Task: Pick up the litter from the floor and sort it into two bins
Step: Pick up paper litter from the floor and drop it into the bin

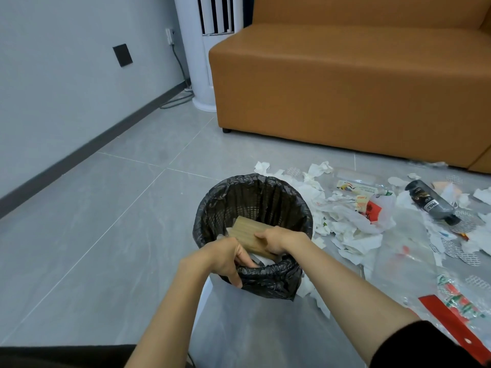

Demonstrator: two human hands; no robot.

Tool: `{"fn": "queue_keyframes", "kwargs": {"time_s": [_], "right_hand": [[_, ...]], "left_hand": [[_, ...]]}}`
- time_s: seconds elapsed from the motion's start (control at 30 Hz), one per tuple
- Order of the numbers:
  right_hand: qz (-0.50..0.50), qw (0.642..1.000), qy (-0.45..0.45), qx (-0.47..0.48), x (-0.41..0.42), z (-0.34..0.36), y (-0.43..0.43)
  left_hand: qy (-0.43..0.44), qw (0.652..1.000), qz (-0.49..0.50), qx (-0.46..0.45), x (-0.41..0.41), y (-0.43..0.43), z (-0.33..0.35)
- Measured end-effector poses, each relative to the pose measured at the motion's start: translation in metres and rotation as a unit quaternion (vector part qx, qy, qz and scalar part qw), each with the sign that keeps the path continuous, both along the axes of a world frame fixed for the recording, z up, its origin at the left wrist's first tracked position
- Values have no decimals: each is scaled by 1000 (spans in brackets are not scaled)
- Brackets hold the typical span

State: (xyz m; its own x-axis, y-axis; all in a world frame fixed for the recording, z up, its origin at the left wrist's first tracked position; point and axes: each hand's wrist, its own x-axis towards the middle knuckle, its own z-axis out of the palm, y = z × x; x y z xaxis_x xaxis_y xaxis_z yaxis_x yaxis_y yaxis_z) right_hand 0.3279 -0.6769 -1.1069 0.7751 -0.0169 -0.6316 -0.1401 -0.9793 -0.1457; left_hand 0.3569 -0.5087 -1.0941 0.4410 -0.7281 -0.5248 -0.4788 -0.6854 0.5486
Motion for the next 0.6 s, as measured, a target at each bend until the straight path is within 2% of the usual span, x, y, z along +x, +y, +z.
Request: {"fn": "queue_keyframes", "kwargs": {"time_s": [0.1, 0.2, 0.33, 0.43, 0.5, 0.6], "right_hand": [[16, 998, 43, -33, 2, -12, 3], [10, 1000, 18, -23, 5, -14, 2], [-32, 992, -122, -9, 5, -7, -3], [-65, 968, -241, 25, 1, 8, -9], [-76, 940, -332, 32, -5, 17, -15], [-144, 875, -461, 38, -17, 23, -25]], "left_hand": [[-6, 1000, -14, 0, 3, 1, 0], [-4, 1000, -17, 3, 4, 1, -1], [-23, 1000, -1, 6, 3, 0, 0], [-72, 997, 30, 6, 2, -3, 4], [-109, 992, 62, 2, 1, -5, 6], [-159, 980, 121, 0, 3, -2, 5]]}}
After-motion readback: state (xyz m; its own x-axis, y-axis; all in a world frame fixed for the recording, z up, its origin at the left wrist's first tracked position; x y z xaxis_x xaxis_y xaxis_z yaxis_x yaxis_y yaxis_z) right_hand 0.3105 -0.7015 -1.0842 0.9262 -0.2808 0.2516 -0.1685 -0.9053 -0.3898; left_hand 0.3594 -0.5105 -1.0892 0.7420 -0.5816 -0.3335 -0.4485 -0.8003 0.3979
